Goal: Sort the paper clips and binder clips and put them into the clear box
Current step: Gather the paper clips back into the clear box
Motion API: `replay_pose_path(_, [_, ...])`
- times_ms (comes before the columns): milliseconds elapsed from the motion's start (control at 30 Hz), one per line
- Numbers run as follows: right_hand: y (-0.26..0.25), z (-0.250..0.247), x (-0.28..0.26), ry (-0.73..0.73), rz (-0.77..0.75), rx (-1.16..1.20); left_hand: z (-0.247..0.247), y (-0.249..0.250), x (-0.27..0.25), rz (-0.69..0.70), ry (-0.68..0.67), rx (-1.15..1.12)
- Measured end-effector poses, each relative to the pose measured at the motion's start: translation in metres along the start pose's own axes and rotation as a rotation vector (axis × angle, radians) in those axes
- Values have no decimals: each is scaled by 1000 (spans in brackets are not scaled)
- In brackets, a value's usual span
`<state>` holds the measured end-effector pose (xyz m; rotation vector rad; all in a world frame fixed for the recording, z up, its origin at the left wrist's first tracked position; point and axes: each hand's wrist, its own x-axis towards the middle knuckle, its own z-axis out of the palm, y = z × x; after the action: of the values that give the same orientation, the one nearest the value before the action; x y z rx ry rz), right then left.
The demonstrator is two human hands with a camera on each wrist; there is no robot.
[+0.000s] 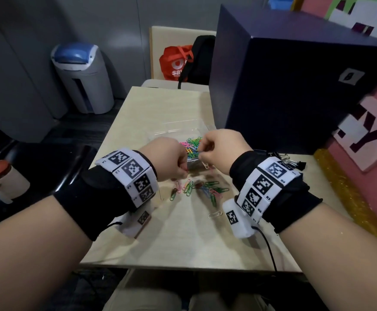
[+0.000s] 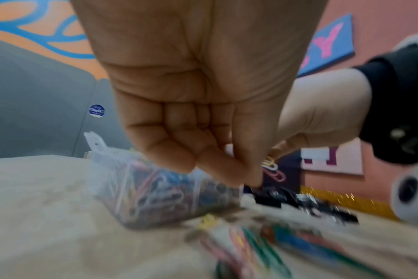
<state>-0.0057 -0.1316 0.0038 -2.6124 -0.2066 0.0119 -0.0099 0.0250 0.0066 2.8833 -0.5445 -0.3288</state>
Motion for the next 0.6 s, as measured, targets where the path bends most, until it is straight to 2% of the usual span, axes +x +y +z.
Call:
replay_pose_path(100, [-4, 8, 9, 214, -7, 106, -13, -7, 3, -37, 174, -79])
replay_pose_path(167, [-8, 10, 14, 259, -17, 127, -16, -12, 6, -72, 249, -97])
replay_pose_path(300, [-9, 14, 17, 36, -24, -55, -9, -21, 7, -99, 257, -53])
replay_pose_path(367, [-8, 12, 13, 8, -34, -109, -5, -21, 1, -72, 213, -6])
replay_pose_path(467, [-9, 5, 2, -18, -87, -125, 1, -14, -8, -27, 27, 116])
replay_pose_path(533, [-12, 4, -5, -170, -133, -227, 8, -10, -12, -9, -84, 186])
replay_pose_path(600, [-16, 11, -11, -330, -166, -348, 16, -5, -12, 22, -138, 273])
